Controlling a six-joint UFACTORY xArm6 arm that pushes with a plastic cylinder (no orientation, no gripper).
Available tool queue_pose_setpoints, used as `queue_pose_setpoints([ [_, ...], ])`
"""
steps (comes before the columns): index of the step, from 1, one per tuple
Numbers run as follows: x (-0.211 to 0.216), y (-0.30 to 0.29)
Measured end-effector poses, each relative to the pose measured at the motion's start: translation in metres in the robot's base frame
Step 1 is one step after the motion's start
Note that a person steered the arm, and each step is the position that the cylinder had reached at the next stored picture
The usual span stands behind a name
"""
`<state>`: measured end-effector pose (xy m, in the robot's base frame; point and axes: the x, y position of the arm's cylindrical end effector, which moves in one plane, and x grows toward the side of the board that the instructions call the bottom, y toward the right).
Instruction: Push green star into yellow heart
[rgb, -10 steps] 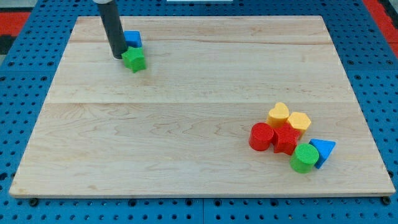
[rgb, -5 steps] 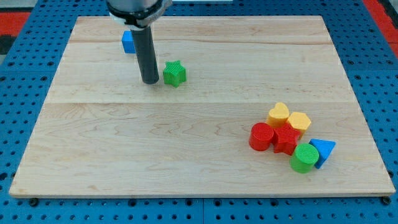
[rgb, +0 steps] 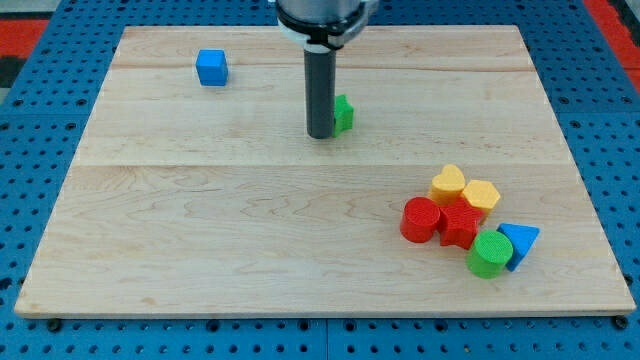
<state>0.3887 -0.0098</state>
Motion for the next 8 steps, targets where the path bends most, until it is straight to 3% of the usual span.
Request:
queue_pose_setpoints([
  [2, -0.037, -0.026],
  [3, -0.052, 0.016],
  [5, 0.008, 0.075],
  [6, 0.010, 0.092],
  [7, -0.020, 0.069],
  [8, -0.017, 0.117],
])
